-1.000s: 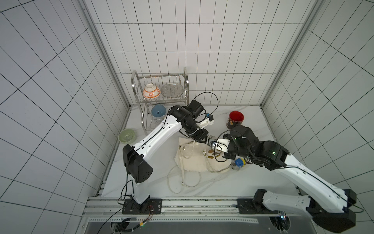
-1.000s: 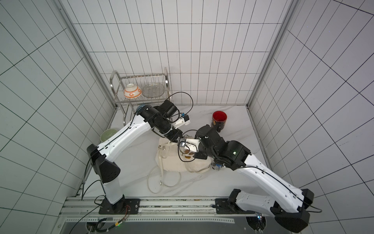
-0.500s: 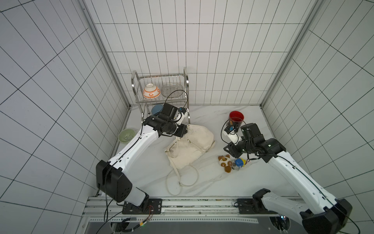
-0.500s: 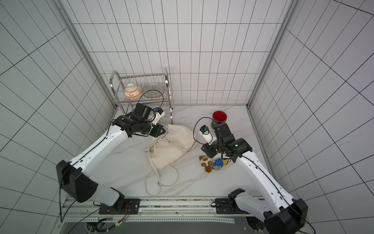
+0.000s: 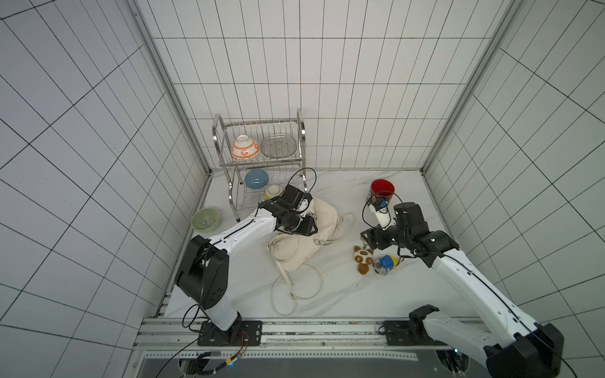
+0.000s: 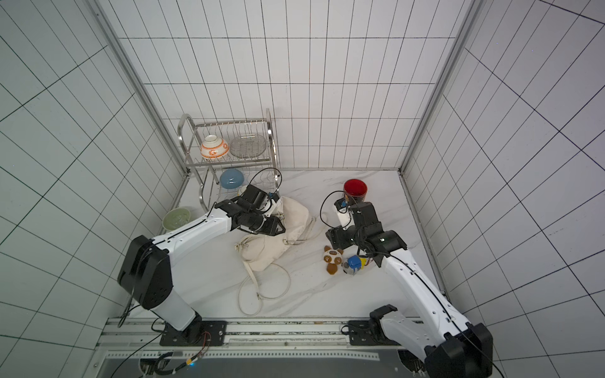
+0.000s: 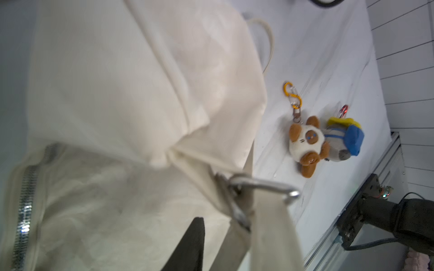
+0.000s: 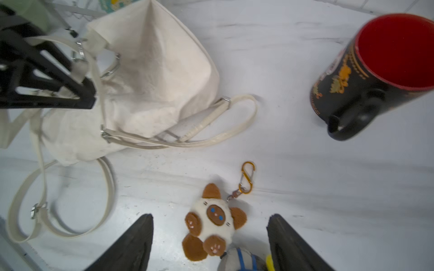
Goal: Remove the decoration from the bag
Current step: Place the bag at the center of the board, then reset both arms
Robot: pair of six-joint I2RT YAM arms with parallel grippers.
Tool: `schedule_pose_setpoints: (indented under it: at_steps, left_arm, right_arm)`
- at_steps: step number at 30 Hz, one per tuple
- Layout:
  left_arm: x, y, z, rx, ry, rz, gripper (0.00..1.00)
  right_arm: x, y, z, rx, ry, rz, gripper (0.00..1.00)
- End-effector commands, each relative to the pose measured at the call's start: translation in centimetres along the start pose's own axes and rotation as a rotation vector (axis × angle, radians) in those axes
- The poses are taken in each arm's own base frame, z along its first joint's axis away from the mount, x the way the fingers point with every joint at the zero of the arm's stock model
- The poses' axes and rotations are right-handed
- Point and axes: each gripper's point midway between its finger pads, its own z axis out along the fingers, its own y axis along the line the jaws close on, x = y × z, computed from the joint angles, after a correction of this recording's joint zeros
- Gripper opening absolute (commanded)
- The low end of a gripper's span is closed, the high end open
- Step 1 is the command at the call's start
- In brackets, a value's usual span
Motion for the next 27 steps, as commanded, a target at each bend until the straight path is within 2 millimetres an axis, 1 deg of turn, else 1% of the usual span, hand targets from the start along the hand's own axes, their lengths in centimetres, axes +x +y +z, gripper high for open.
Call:
schedule_pose_setpoints:
  at_steps: [1, 2, 3, 4, 5, 6, 7, 10, 11, 12, 13, 15, 16, 17, 19, 20, 22, 23, 25, 27]
  left_arm:
    - [0.0, -0.2, -1.0, 0.002, -0.069, 0.021, 0.77]
    - [0.0, 0.0, -1.8, -0.008, -0.1, 0.031, 0.9]
    - [-0.3, 0.4, -2.8, -0.027, -0.138, 0.032, 0.96]
    - [-0.5, 1.1, -3.8, -0.05, -0.168, 0.026, 0.98]
    - [-0.7, 1.8, -5.0, -0.073, -0.205, 0.02, 0.98]
    - [-1.0, 3.0, -6.3, -0.102, -0.246, -0.002, 0.98]
    - [-1.5, 4.9, -8.0, -0.14, -0.298, -0.045, 0.98]
    - [-2.2, 10.5, -12.6, -0.246, -0.437, -0.155, 0.98]
    - [-2.4, 11.9, -13.7, -0.282, -0.48, -0.173, 0.98]
    - [-2.5, 14.0, -14.6, -0.335, -0.519, -0.216, 0.98]
    - [-2.5, 16.4, -15.5, -0.395, -0.556, -0.274, 0.98]
    - [-1.5, 21.4, -16.5, -0.524, -0.627, -0.387, 0.98]
    - [-1.6, 22.8, -17.0, -0.571, -0.677, -0.388, 0.98]
    - [-2.3, 24.0, -18.4, -0.615, -0.748, -0.393, 0.99]
    - [-2.2, 26.0, -20.5, -0.714, -0.8, -0.418, 0.98]
    - [-2.0, 27.1, -21.0, -0.784, -0.81, -0.419, 0.98]
    - [-1.2, 29.3, -20.8, -0.887, -0.832, -0.432, 0.98]
    - [-1.3, 29.7, -20.9, -0.902, -0.861, -0.43, 0.98]
    - [-2.5, 29.7, -20.7, -0.856, -0.908, -0.409, 0.98]
    - [-2.8, 30.2, -20.4, -0.844, -0.916, -0.407, 0.98]
  right_arm:
    - [-1.5, -5.4, -0.3, 0.16, -0.193, 0.237, 0.98]
    - [-1.4, -6.8, -0.4, 0.191, -0.226, 0.297, 1.0]
    - [-1.1, -8.5, -0.8, 0.245, -0.252, 0.351, 0.99]
    - [-0.9, -9.6, -0.9, 0.277, -0.265, 0.379, 0.99]
    - [-0.2, -11.3, -1.2, 0.332, -0.279, 0.422, 0.99]
    - [0.2, -12.9, -1.8, 0.386, -0.296, 0.459, 0.99]
    - [0.5, -14.3, -2.3, 0.443, -0.312, 0.476, 0.99]
    - [1.2, -17.6, -3.6, 0.595, -0.339, 0.45, 0.99]
    - [1.5, -18.5, -3.7, 0.632, -0.344, 0.45, 0.99]
    - [1.7, -19.3, -3.6, 0.646, -0.347, 0.456, 0.99]
    - [1.7, -19.8, -3.4, 0.651, -0.356, 0.455, 0.99]
    - [1.9, -21.1, -2.7, 0.682, -0.357, 0.434, 0.99]
    - [1.8, -21.5, -2.4, 0.694, -0.362, 0.415, 0.99]
    - [1.5, -22.0, -2.3, 0.707, -0.374, 0.398, 0.99]
    - [1.3, -22.6, -1.4, 0.71, -0.386, 0.375, 0.99]
    - [1.3, -23.0, -0.9, 0.713, -0.387, 0.367, 0.99]
    - [1.3, -23.7, -0.1, 0.702, -0.41, 0.367, 0.99]
    - [1.1, -23.7, 0.2, 0.691, -0.417, 0.346, 1.0]
    - [1.5, -24.0, 1.0, 0.683, -0.375, 0.331, 0.99]
    - [1.9, -24.1, 1.2, 0.69, -0.373, 0.325, 1.0]
